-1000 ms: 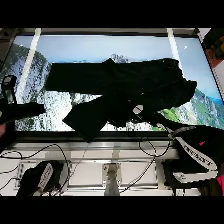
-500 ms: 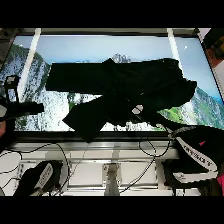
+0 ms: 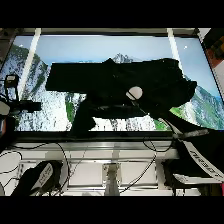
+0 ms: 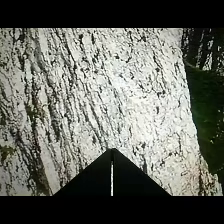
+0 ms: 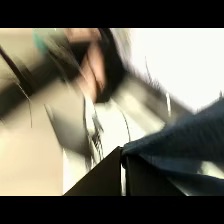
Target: Fold the clothes and pants, and hang the long-sleeved shirts on hangers.
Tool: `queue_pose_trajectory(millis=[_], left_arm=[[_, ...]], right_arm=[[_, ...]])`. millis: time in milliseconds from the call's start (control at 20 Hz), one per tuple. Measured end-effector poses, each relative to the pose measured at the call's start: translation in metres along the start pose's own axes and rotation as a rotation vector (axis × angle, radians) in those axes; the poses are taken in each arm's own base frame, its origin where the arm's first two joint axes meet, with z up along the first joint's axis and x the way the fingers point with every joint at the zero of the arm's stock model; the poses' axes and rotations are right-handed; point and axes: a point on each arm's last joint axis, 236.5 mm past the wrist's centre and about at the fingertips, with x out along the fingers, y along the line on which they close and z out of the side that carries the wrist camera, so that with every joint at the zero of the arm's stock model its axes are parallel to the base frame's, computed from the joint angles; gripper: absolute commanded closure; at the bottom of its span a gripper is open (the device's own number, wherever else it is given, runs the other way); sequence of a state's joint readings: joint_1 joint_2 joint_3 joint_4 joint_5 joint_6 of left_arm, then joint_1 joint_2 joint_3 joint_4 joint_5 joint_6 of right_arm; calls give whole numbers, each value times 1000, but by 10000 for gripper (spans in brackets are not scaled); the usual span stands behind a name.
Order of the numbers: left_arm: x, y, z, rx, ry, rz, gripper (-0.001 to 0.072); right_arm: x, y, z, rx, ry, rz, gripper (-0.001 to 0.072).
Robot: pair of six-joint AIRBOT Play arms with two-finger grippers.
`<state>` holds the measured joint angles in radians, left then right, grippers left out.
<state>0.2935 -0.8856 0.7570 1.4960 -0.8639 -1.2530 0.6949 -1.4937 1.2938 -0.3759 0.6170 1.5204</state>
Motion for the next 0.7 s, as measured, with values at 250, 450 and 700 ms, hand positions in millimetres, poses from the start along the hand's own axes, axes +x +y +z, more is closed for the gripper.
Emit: queue_pose_trajectory(millis=[250,450,700], left_arm=[[8,-6,2,-32,-2,-30,548],[11,-12,1,-53,7,-56,408],[9,-52,-1,-4,24,-186,521]], right_arm=[[39,-16,143,17,-427,0,228],[35,-35,185,-28,-472,-25,313],[-3,-83,184,-113,-232,-147,696]])
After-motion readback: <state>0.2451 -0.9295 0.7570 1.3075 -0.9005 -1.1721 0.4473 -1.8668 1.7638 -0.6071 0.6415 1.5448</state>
